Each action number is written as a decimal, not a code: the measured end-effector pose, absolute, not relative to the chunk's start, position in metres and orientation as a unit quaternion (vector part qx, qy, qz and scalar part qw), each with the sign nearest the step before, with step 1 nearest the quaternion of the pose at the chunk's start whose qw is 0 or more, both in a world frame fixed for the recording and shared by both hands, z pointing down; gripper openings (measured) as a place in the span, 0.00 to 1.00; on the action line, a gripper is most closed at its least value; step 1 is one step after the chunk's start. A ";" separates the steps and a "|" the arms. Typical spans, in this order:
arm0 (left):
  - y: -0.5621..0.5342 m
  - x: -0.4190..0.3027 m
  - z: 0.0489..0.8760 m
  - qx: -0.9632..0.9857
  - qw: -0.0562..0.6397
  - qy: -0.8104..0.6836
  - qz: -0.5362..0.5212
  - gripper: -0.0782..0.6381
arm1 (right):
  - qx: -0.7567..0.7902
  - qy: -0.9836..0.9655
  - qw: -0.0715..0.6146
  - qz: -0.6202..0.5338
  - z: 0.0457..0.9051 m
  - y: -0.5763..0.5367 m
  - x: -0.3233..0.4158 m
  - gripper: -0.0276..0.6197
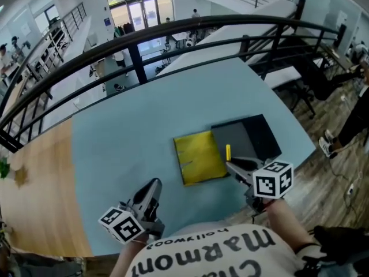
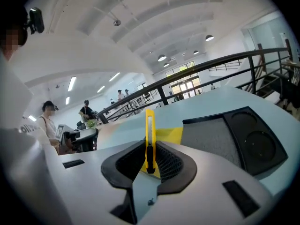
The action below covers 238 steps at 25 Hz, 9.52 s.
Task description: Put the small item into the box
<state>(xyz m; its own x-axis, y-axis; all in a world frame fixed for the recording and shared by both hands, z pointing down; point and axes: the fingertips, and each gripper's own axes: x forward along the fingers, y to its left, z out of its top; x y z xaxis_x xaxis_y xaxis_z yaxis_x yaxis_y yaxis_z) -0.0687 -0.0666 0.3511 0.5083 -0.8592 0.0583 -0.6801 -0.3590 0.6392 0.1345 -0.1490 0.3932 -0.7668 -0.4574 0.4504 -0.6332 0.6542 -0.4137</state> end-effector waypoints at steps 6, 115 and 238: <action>-0.066 -0.058 0.361 0.808 0.325 -0.476 -0.120 0.11 | 0.301 -0.896 0.152 0.289 0.401 -0.167 0.133 0.17; -0.164 -0.006 0.410 0.866 0.315 -0.383 -0.058 0.11 | 0.345 -0.756 0.430 0.354 0.532 -0.222 0.046 0.18; 0.069 -0.070 0.254 0.949 0.116 -0.291 0.029 0.11 | 0.512 -0.797 0.087 0.310 0.365 -0.039 0.042 0.11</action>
<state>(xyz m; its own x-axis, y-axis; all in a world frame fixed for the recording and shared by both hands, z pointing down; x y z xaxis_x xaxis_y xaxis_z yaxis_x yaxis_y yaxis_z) -0.0696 0.0689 0.2540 0.8286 -0.5462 0.1227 -0.5597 -0.8032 0.2040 0.0423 -0.0388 0.3651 -0.4615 -0.7613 0.4555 -0.8690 0.2846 -0.4048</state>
